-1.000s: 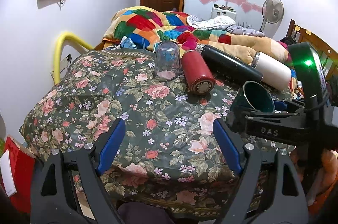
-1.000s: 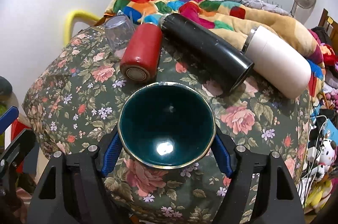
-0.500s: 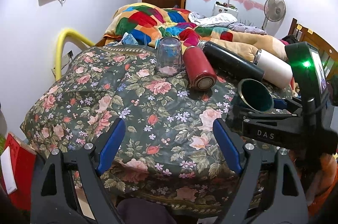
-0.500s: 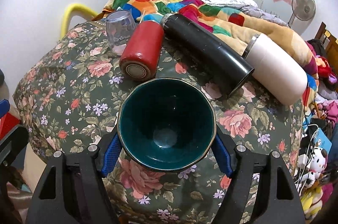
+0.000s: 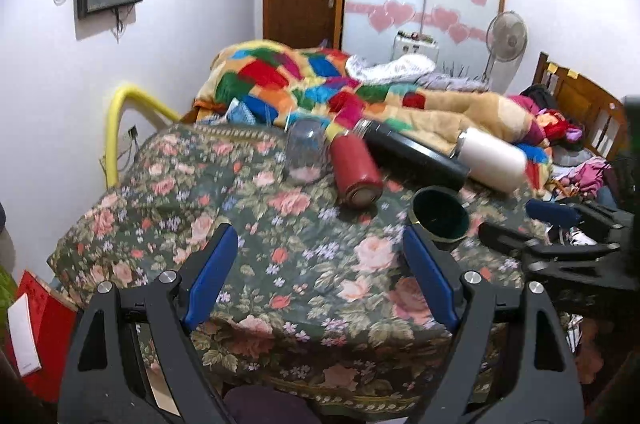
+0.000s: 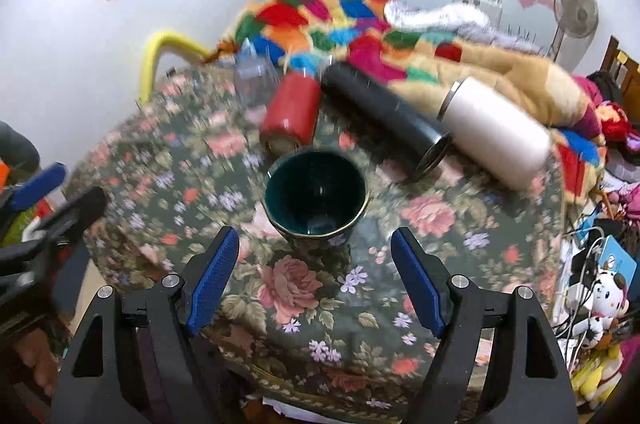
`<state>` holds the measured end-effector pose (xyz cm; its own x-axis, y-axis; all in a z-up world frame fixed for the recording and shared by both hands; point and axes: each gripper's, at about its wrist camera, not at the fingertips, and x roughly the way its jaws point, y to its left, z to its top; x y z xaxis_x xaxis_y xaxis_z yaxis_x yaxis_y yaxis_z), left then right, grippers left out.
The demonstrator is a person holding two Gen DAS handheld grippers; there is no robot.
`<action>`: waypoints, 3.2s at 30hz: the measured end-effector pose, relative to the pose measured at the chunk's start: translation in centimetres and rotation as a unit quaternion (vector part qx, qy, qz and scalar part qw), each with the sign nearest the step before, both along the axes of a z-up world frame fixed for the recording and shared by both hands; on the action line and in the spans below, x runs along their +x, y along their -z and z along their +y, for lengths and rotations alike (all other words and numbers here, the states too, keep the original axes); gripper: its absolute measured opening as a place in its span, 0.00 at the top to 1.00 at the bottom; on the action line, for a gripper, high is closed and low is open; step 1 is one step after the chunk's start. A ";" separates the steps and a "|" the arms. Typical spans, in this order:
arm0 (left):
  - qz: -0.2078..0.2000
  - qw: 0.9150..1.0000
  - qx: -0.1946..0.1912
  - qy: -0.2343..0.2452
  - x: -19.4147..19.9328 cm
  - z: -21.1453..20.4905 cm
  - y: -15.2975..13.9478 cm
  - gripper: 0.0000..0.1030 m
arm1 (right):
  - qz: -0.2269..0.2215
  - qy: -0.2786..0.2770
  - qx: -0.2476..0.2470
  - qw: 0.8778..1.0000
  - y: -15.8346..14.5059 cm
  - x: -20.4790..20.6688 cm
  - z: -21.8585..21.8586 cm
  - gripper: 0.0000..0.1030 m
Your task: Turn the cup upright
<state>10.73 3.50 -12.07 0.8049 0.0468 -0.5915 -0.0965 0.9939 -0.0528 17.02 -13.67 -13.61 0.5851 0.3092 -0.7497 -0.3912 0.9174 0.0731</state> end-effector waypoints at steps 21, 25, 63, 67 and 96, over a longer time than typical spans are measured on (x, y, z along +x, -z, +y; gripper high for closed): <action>-0.249 0.968 0.012 0.043 -12.5 -6.2 -13.9 0.07 | -0.299 0.053 0.115 0.946 -15.5 -15.8 -6.4 0.22; -0.253 0.967 0.004 0.033 -13.2 -6.0 -14.1 0.04 | -0.323 0.071 0.108 0.937 -15.4 -16.9 -6.4 0.07; -0.237 0.971 0.006 0.015 -13.5 -5.6 -12.8 0.01 | -0.311 0.083 0.085 0.943 -13.9 -17.7 -6.9 0.00; -0.235 0.972 0.007 0.015 -13.4 -5.7 -12.7 0.00 | -0.306 0.084 0.091 0.944 -13.9 -17.6 -7.0 0.00; -0.238 0.971 0.013 0.018 -13.1 -6.4 -12.9 0.00 | -0.298 0.092 0.085 0.946 -13.9 -17.1 -7.5 0.00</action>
<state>-2.33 -2.90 0.84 0.9883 0.0230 -0.1511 -0.0322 0.9978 -0.0584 -0.11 -21.19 0.25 0.9437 0.2479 -0.2190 -0.2448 0.9687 0.0415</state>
